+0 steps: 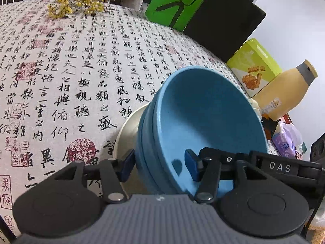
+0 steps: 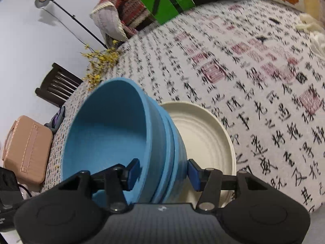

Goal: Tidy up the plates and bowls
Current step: 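Open both grippers to release the bowls on the plates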

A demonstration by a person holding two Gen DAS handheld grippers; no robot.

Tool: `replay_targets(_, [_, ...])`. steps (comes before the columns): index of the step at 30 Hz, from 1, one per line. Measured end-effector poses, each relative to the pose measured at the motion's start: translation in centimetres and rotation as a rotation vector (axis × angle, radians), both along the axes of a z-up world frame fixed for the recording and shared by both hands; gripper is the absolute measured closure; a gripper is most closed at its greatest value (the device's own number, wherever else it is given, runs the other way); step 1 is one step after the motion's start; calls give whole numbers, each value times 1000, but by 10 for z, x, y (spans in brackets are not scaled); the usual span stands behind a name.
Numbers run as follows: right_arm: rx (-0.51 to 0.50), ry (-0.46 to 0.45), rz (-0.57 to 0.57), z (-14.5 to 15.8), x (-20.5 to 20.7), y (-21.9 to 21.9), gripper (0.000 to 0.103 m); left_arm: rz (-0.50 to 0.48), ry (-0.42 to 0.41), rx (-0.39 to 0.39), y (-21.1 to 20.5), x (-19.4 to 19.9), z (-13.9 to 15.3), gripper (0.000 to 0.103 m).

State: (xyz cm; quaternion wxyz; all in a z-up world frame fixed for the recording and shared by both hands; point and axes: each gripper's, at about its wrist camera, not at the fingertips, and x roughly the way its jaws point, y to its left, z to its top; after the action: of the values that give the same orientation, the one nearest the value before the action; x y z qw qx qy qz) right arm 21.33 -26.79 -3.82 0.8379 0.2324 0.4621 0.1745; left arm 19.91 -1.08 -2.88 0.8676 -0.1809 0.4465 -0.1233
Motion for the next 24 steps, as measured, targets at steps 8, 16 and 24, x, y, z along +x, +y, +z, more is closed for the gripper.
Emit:
replay_targets(8, [-11,-254,38,31,-42,-9,20,32,-193,48,5,-46,27,18])
replay_targets(16, [-71,-560,18,34,-119,-29,0,93,-509,129,4,-130,41,0])
replay_targets(24, [-112,-668,-41,-1,-189,-51,0,210,-747,282,-2,-226,22,0])
